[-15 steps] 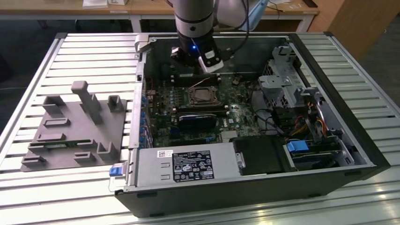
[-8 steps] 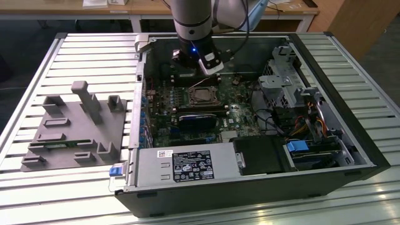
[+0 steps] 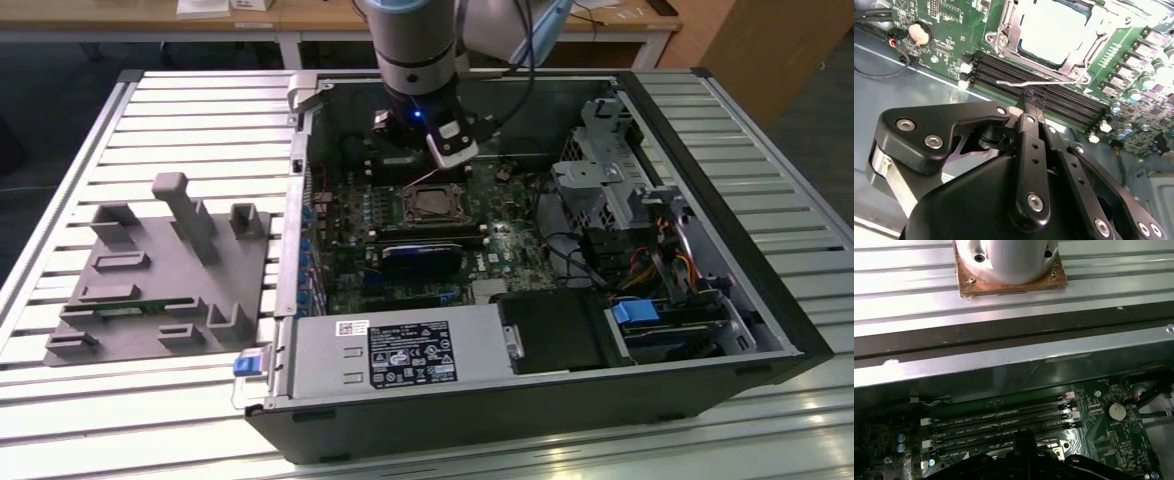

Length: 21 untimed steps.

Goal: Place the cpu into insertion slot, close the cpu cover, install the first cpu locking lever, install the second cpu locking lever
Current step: 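Install the first cpu locking lever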

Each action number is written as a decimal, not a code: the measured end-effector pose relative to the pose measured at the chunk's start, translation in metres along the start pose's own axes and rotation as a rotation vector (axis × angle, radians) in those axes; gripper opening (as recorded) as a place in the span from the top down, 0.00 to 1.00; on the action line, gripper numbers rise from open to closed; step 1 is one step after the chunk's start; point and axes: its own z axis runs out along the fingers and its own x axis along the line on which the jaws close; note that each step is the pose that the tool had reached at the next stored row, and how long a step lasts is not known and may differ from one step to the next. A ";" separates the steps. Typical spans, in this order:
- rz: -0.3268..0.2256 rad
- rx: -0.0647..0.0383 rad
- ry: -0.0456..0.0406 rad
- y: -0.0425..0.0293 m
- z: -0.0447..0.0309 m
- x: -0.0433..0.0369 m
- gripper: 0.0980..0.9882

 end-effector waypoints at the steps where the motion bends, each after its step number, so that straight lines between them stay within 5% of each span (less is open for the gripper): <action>1: 0.003 -0.001 -0.0008 -0.0002 0.0013 -0.0011 1.00; 8: 0.015 -0.002 -0.0046 -0.0013 0.0098 -0.0081 1.00; 15: 0.014 -0.002 -0.0053 -0.0014 0.0102 -0.0082 1.00; 21: 0.005 -0.007 -0.0446 -0.0028 0.0124 -0.0050 1.00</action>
